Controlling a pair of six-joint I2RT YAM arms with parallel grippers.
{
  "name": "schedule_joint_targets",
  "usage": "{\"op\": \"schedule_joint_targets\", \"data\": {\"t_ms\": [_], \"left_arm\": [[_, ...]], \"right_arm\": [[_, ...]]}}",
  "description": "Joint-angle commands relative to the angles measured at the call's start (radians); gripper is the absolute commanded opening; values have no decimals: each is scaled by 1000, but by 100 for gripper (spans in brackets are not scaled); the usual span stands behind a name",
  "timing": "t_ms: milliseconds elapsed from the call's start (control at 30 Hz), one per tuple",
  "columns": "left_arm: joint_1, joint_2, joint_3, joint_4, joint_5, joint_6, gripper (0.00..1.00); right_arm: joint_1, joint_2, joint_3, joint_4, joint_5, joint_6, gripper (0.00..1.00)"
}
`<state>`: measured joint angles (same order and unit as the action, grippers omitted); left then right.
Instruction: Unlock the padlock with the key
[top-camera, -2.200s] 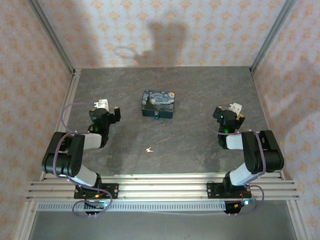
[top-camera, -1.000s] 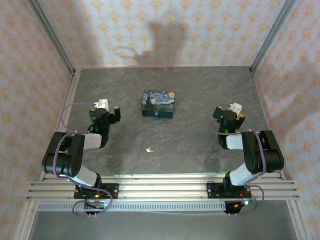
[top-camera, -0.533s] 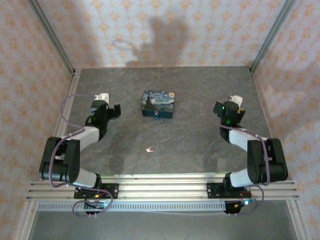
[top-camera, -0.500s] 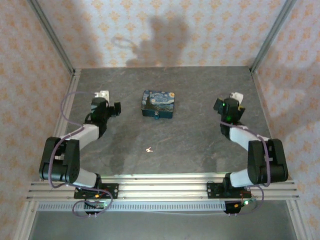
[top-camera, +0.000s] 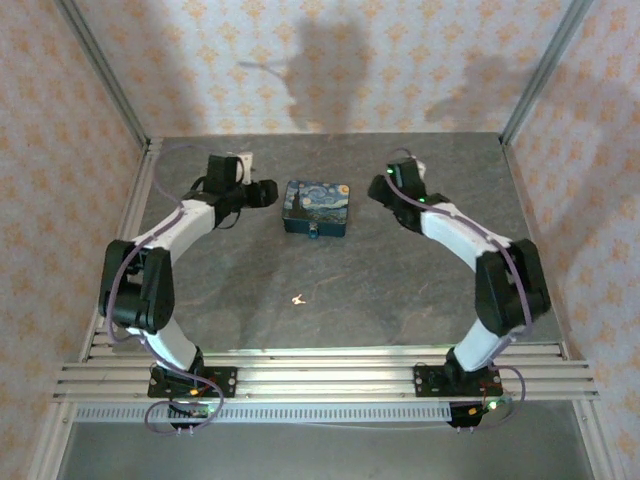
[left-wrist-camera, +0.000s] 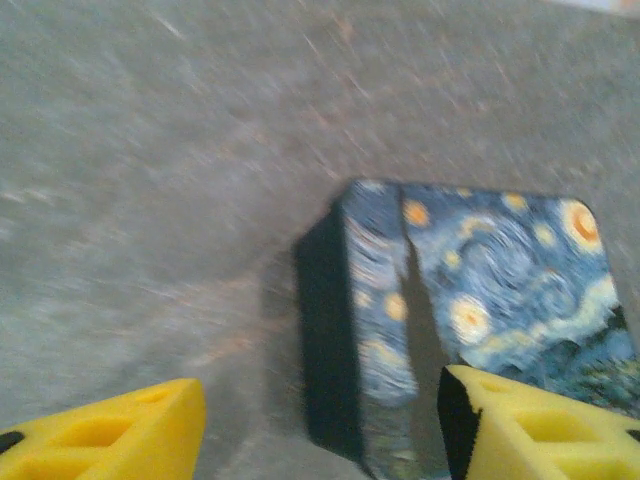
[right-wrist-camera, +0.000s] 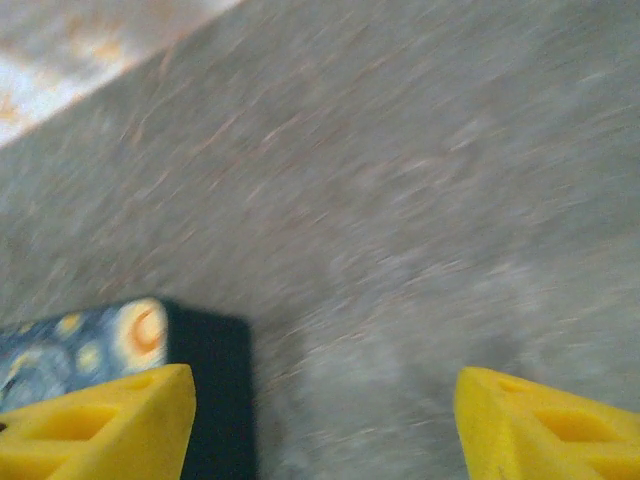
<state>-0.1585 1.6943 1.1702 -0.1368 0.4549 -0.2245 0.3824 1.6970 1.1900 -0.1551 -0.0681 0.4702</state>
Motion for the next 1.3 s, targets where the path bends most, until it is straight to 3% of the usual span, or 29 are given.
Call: {"op": "schedule_joint_targets", "data": {"t_ms": [0, 200, 700, 967, 1267], "left_arm": [[-22, 46, 59, -89, 95, -52, 58], [-46, 110, 85, -97, 114, -70, 46], [-146, 190, 115, -61, 133, -119, 37], [-187, 195, 161, -110, 81, -121, 39], [-186, 24, 130, -313, -154, -46, 53]], "right_arm": [[48, 92, 77, -104, -116, 63, 66], [90, 193, 147, -123, -158, 62, 63], [90, 235, 180, -170, -174, 28, 58], [90, 155, 191, -266, -79, 8, 63], [92, -7, 155, -335, -71, -9, 64]]}}
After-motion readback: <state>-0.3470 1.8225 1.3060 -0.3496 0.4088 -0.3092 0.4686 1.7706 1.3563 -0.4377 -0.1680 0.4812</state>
